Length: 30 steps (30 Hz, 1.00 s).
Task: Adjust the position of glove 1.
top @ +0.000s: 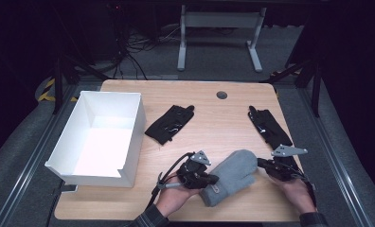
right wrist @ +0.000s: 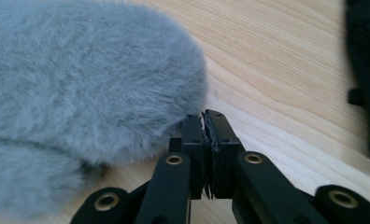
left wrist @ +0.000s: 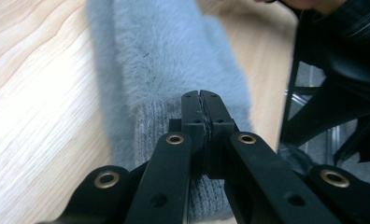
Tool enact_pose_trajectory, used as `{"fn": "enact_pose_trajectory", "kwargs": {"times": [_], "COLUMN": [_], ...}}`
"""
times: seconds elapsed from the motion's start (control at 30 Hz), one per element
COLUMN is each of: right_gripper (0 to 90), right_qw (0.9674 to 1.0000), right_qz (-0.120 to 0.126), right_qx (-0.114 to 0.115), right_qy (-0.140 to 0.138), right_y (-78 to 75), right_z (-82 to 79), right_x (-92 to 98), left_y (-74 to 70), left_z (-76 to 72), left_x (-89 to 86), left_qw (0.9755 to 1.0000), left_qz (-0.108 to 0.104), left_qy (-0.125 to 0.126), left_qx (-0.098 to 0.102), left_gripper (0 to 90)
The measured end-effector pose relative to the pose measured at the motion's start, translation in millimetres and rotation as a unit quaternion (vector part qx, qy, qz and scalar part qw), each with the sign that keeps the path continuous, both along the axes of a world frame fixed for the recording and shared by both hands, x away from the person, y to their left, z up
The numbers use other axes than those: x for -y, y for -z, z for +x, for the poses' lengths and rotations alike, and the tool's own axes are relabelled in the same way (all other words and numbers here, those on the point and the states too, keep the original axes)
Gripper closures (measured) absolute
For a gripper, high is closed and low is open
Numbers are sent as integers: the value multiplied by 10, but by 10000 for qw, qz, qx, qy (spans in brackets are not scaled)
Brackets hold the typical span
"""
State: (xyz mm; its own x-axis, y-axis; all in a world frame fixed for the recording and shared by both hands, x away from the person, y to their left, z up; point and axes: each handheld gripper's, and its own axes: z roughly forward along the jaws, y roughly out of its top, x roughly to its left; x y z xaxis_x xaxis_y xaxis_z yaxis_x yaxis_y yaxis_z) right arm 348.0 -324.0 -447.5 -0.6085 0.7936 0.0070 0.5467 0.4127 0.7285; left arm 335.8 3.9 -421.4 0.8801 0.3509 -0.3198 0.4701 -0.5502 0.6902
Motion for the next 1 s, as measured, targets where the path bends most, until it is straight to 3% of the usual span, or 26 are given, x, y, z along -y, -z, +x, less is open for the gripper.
{"fn": "enact_pose_trajectory", "kwargs": {"times": [0.37, 0.7, 0.87, 1.0], "right_gripper": [894, 894, 891, 803], "right_qw": [9976, 9937, 9924, 9932], "right_qz": [-126, -166, -165, -62], "right_qx": [-281, -246, -259, -297], "right_qy": [-615, -1079, -1195, -1127], "right_y": [78, 100, 114, 88], "right_z": [80, 143, 153, 153], "right_x": [-416, -821, -921, -858], "left_y": [4, -11, -28, -62], "left_z": [6, -49, -65, -38], "left_x": [-236, -535, -635, -631], "left_qw": [9999, 9993, 9988, 9990], "left_qz": [44, 134, 163, 157], "left_qy": [-134, -358, -457, -418], "left_qx": [5, 48, 78, 81], "left_gripper": [893, 886, 871, 791]}}
